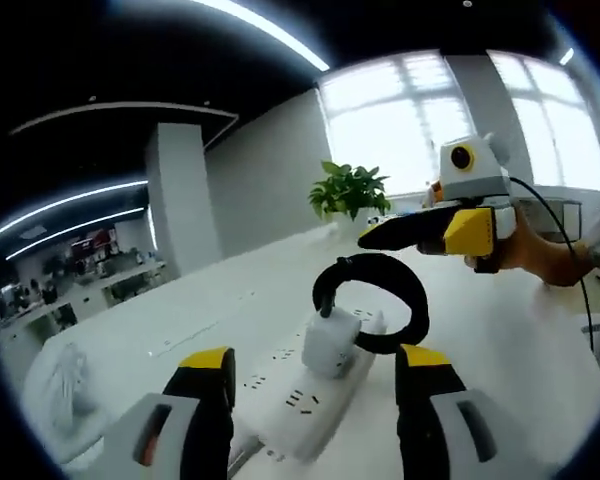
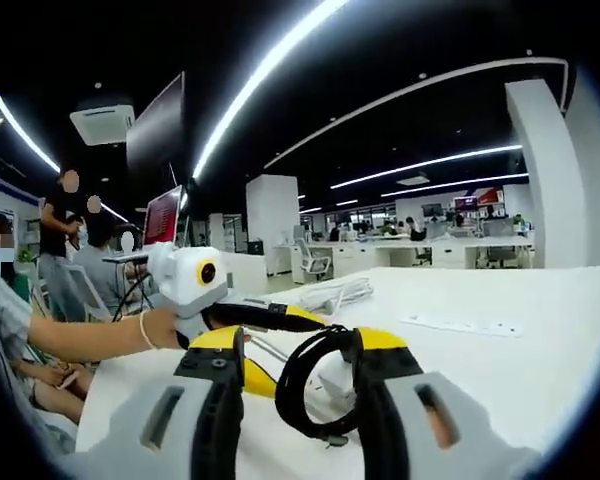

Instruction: Straighten the power strip on the desk, plug the charger into it

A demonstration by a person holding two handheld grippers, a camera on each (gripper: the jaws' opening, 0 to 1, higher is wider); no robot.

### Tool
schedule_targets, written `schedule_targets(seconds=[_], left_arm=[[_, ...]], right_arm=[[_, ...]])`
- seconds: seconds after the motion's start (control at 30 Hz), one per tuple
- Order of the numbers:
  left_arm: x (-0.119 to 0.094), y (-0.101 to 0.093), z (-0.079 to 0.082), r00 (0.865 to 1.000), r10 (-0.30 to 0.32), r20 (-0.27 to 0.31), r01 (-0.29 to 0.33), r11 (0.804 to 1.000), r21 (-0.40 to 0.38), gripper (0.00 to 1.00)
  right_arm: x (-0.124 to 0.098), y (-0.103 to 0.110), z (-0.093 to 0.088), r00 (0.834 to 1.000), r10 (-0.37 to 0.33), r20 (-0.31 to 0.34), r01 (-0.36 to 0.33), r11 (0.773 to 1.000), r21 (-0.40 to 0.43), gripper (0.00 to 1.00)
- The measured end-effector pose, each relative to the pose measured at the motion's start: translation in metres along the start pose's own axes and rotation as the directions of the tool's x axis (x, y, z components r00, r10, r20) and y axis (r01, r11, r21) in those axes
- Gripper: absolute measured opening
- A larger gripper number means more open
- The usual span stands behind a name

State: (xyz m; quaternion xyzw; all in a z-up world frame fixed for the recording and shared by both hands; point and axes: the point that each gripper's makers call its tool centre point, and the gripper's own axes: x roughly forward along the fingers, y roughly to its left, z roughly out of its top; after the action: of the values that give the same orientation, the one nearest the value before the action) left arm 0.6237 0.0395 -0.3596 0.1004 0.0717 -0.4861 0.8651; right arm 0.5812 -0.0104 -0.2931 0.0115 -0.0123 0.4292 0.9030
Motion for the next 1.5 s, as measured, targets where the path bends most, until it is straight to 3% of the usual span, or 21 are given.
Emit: schedule_targets(seconds=[0.33, 0.63, 0.83, 0.97, 1.13, 1.4, 1.5], left_arm=[[-0.031, -0.004, -0.001, 0.992, 0.112, 0.051, -0.107, 0.990, -0.087, 0.68], [-0.065, -0.015, 0.004, 0.977, 0.201, 0.076, -0.188, 0.970, -0.156, 0.70], [-0.086, -0.018, -0.005, 0.943, 0.326, 0.063, -0.314, 0.938, -0.149, 0.70], [-0.095, -0.019, -0.009, 0.929, 0.367, 0.048, -0.355, 0.920, -0.164, 0.70], [-0.097, -0.021, -0.016, 0.923, 0.384, 0.035, -0.371, 0.909, -0.192, 0.70], [-0.099, -0.032, -0.029, 0.924, 0.382, 0.013, -0.371, 0.905, -0.208, 0.70], [-0.101, -0.035, -0.032, 0.913, 0.408, 0.013, -0.397, 0.894, -0.206, 0.70]], right_arm=[[-0.015, -0.008, 0.011, 0.998, 0.031, 0.046, -0.030, 0.999, -0.031, 0.43], [-0.031, -0.026, 0.007, 0.999, 0.041, 0.034, -0.039, 0.997, -0.065, 0.43], [-0.037, -0.039, 0.001, 0.998, 0.055, -0.007, -0.055, 0.995, -0.085, 0.43], [-0.035, -0.045, -0.008, 0.996, 0.076, -0.054, -0.082, 0.989, -0.124, 0.43], [-0.026, -0.048, -0.023, 0.986, 0.119, -0.115, -0.135, 0.980, -0.145, 0.44], [-0.019, -0.054, -0.033, 0.979, 0.147, -0.142, -0.167, 0.975, -0.145, 0.44], [-0.017, -0.058, -0.034, 0.976, 0.151, -0.154, -0.173, 0.975, -0.142, 0.44]])
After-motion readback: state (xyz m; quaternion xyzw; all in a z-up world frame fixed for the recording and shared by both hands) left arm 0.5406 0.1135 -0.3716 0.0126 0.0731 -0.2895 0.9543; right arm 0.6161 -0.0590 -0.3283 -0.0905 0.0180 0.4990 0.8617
